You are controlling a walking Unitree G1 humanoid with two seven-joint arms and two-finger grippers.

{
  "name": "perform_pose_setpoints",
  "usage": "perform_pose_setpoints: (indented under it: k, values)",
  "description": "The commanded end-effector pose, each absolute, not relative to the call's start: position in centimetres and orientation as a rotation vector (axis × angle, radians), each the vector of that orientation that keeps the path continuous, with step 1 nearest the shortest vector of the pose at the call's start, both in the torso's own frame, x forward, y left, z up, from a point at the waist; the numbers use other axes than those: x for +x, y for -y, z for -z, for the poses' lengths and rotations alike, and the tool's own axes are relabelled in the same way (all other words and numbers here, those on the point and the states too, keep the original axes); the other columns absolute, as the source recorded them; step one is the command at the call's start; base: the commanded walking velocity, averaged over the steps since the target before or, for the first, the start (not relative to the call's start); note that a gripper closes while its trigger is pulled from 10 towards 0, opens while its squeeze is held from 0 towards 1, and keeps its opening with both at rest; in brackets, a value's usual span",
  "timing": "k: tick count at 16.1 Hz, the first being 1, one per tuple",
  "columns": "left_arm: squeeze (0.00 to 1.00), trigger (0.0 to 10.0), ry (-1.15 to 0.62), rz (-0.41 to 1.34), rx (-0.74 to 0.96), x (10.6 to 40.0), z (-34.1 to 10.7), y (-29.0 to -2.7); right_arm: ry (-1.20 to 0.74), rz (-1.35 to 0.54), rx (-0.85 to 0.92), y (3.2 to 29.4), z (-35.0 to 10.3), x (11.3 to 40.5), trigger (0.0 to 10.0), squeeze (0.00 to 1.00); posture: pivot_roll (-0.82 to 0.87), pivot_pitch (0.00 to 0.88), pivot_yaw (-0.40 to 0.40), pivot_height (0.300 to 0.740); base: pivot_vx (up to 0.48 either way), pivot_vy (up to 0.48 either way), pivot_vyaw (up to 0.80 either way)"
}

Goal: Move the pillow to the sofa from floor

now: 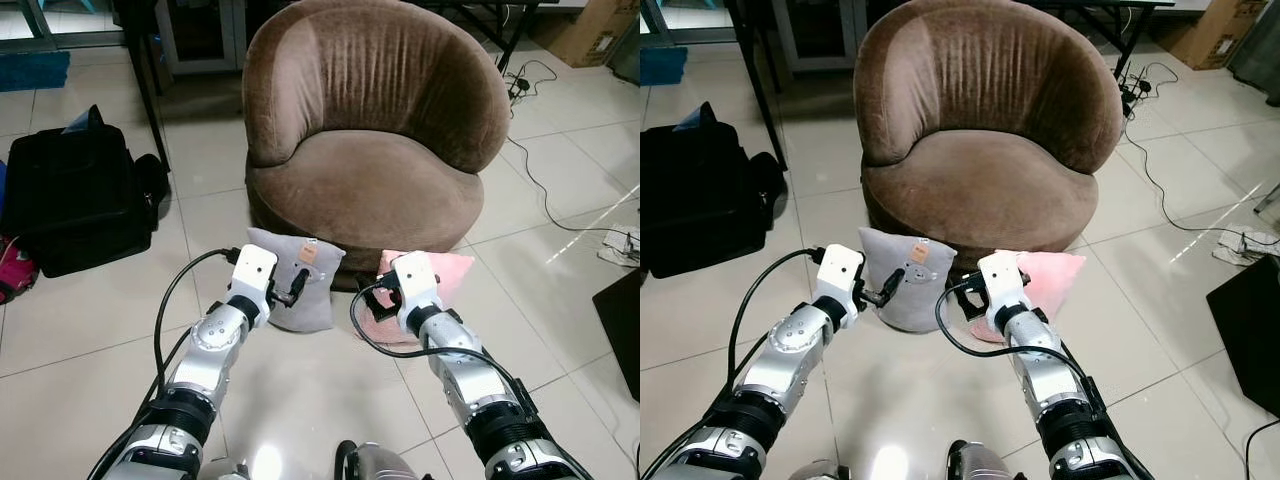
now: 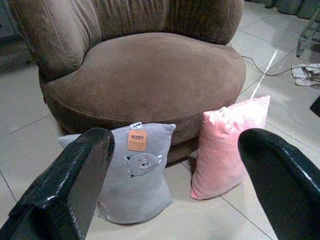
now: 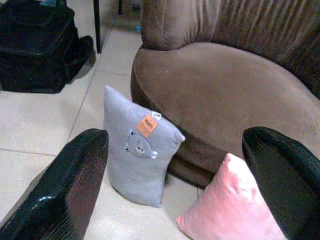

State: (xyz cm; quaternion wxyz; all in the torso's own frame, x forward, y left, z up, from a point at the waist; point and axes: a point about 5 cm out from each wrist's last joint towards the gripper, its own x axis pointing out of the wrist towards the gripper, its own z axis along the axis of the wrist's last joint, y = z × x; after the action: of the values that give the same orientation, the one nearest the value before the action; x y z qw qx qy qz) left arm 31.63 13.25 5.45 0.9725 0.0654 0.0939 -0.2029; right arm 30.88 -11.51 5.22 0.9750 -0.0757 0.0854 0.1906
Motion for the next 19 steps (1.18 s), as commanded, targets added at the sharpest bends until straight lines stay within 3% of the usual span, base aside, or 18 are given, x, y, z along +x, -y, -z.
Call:
perform_pose_setpoints:
  k: [1, 7, 13, 19]
  values:
    - [0.00, 10.0, -0.194, 0.423, 0.140, 31.6, -5.3, -12.8, -0.166, -0.354, -0.139, 12.4, -5.1, 30.7, 10.0, 0.00, -0.01, 0.073, -0.100, 0.740, 0.000, 0.000, 0.00]
    - [0.00, 10.0, -0.130, 0.336, 0.026, 29.7, -4.9, -14.6, -0.088, -0.333, -0.066, 13.9, -5.4, 29.5, 10.0, 0.00, 0.00, 0.091, -0.112, 0.740, 0.000, 0.000, 0.00]
    - [0.00, 10.0, -0.164, 0.294, -0.035, 26.5, -3.6, -16.7, -0.169, -0.400, -0.055, 14.7, -3.2, 26.1, 10.0, 0.00, 0.01, 0.117, -0.120, 0.740, 0.000, 0.000, 0.00]
    - [0.00, 10.0, -0.154, 0.333, -0.050, 26.1, -4.0, -16.0, -0.181, -0.418, -0.055, 14.3, -3.1, 25.5, 10.0, 0.00, 0.00, 0.133, -0.118, 0.740, 0.000, 0.000, 0.00]
